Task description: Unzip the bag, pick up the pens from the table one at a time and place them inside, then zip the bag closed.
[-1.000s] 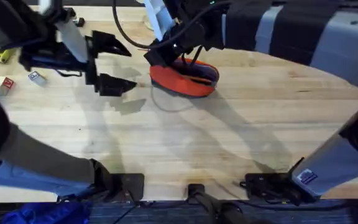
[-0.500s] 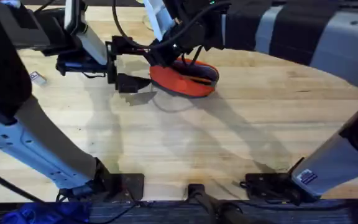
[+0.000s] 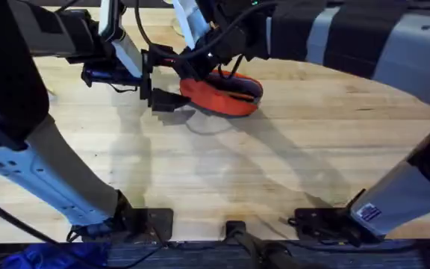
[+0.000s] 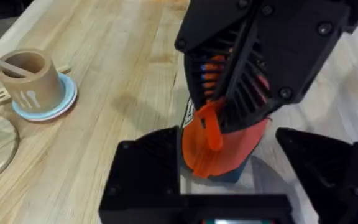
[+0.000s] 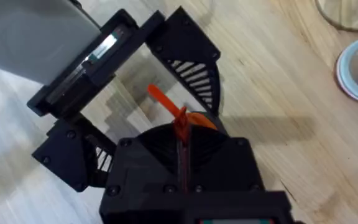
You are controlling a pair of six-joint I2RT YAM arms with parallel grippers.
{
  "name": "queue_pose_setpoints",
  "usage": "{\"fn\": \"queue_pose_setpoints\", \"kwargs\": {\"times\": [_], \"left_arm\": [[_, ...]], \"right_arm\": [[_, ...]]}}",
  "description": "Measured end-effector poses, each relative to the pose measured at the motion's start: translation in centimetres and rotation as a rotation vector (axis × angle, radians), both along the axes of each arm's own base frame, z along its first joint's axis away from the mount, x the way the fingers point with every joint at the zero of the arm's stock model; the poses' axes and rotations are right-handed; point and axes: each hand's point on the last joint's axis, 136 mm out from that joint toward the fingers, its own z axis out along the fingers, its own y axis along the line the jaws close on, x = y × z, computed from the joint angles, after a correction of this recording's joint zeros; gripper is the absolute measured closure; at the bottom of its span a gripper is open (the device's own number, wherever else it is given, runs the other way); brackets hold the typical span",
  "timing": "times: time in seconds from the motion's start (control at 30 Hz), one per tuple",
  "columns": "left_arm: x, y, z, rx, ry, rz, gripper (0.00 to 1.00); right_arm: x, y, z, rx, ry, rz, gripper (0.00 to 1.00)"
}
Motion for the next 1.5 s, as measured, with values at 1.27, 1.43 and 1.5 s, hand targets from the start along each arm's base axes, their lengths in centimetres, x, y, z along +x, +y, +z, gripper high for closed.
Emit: {"fn": "queue_pose_setpoints", "kwargs": {"times": [1.27, 1.43, 1.5], "left_arm": [[-0.4, -1.4, 1.4, -0.091, 0.029, -0.014, 0.957], [-0.4, -1.4, 1.4, -0.091, 0.029, -0.014, 0.957], [-0.4, -1.4, 1.4, -0.091, 0.029, -0.014, 0.957]], "right_arm": [[-2.1, -9.1, 1.2, -0.278, 0.035, -0.008, 0.971], [-1.7, -11.0, 0.8, -0.308, 0.062, -0.037, 0.971], [-1.5, -11.8, 0.7, -0.321, 0.071, -0.041, 0.971]]}}
